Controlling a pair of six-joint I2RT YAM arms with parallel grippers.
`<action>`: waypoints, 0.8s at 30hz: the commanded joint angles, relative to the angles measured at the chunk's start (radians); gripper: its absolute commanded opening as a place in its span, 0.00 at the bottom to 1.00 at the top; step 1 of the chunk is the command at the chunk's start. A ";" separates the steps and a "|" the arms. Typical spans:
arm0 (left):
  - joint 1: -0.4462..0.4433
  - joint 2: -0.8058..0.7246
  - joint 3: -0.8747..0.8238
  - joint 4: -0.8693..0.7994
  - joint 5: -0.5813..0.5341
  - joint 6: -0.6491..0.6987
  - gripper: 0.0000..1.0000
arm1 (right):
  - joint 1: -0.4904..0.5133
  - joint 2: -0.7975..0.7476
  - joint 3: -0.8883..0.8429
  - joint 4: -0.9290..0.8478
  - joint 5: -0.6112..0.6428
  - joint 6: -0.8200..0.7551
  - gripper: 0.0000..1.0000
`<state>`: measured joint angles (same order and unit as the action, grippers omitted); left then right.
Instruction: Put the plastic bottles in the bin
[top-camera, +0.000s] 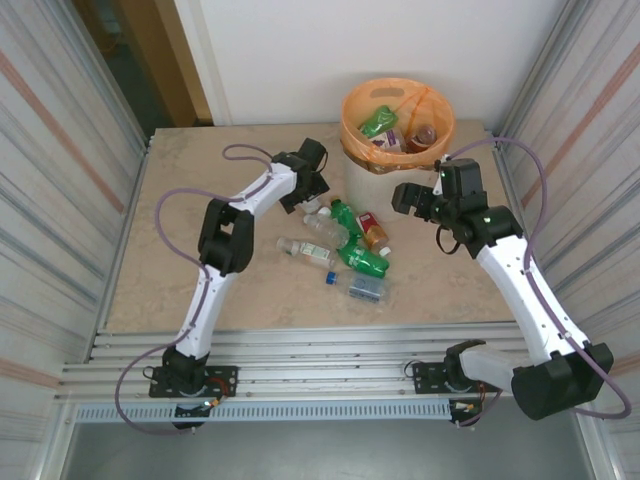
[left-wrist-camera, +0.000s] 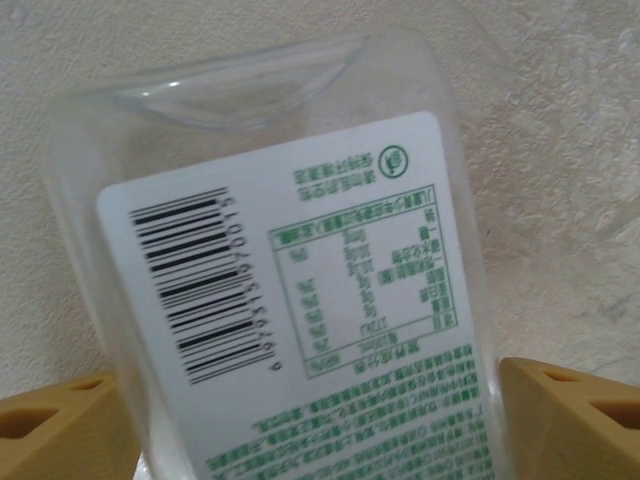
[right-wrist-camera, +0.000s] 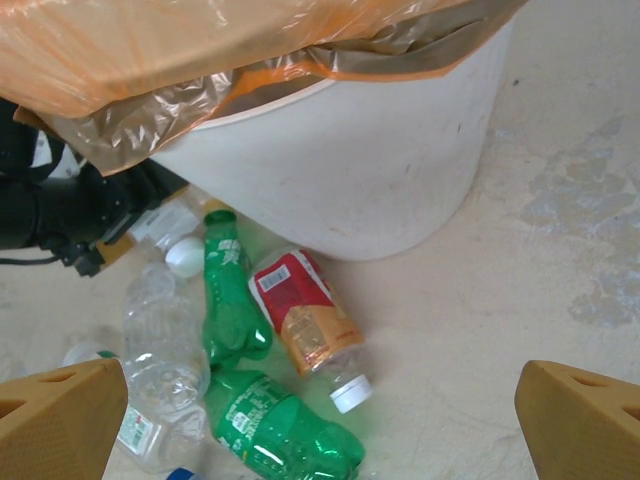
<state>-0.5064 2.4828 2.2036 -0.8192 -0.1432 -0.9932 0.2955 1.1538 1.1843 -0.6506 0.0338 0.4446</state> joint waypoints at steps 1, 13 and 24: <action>-0.009 0.025 0.040 -0.051 -0.031 -0.021 0.86 | 0.008 0.007 -0.007 0.025 0.026 0.032 0.98; 0.012 0.033 0.042 -0.038 -0.033 -0.027 0.66 | 0.014 -0.003 -0.002 0.022 0.034 0.032 0.98; 0.035 -0.167 -0.201 0.170 -0.045 -0.007 0.54 | 0.018 -0.005 -0.001 0.027 0.038 0.024 0.98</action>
<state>-0.4870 2.4092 2.0583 -0.7094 -0.1513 -1.0073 0.3038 1.1587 1.1831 -0.6361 0.0540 0.4625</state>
